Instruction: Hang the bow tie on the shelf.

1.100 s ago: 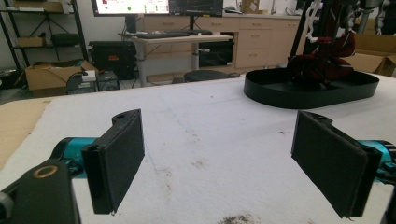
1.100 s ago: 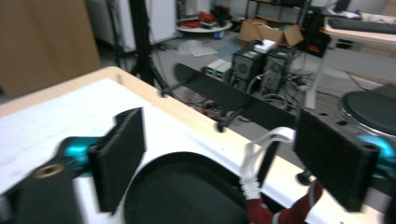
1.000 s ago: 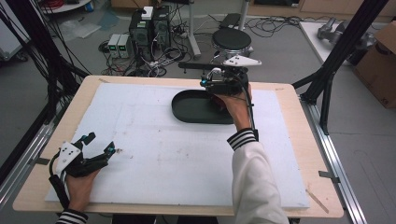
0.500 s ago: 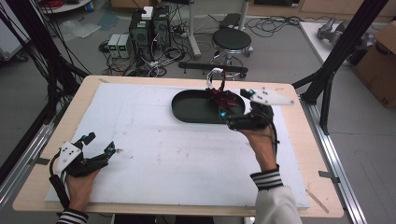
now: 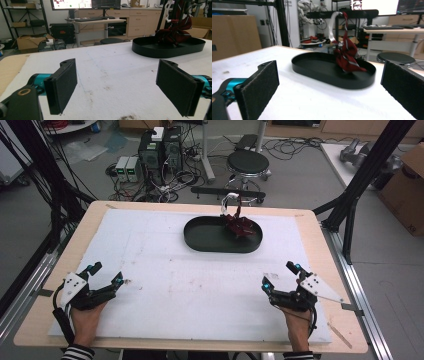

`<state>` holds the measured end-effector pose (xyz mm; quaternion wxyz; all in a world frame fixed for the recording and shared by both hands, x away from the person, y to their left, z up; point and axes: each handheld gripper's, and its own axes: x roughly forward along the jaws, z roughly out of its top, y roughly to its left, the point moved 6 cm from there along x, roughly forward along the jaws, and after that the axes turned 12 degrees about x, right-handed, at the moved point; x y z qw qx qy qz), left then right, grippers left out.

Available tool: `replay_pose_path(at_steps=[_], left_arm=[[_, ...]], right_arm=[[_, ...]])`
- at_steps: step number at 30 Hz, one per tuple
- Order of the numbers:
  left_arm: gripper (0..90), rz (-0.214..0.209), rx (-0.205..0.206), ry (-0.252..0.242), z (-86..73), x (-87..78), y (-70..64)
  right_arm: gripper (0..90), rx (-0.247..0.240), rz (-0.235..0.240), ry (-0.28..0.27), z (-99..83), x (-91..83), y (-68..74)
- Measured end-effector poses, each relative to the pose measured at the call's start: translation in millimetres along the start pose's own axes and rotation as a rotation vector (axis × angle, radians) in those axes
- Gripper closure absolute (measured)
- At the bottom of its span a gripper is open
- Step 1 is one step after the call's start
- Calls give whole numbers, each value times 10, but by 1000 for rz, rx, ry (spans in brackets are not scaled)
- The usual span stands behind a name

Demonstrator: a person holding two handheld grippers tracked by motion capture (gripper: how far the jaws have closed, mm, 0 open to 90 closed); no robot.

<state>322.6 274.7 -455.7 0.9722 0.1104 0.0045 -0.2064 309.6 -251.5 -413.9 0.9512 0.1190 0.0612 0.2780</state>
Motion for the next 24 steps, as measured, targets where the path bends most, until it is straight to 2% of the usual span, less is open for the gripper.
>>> replay_pose_path(at_steps=[5, 7, 9, 12, 20, 24], left_arm=[[174, -1, 4, 1, 1, 3, -3], [174, -1, 3, 1, 1, 2, -3], [174, 0, 4, 1, 1, 2, -2], [174, 1, 6, 1, 1, 0, -5], [174, 1, 10, -3, 3, -4, -9], [174, 1, 10, -3, 2, -4, -8]], right_arm=[[5, 3, -22, -12, -227, -62, -94], [5, -10, -28, -15, -292, -51, -111], [5, -34, -30, 11, -362, -13, -111], [5, -42, -34, 6, -412, 24, -112], [5, -39, -38, -7, -409, 26, -116], [5, -52, -40, -8, -415, 25, -102]])
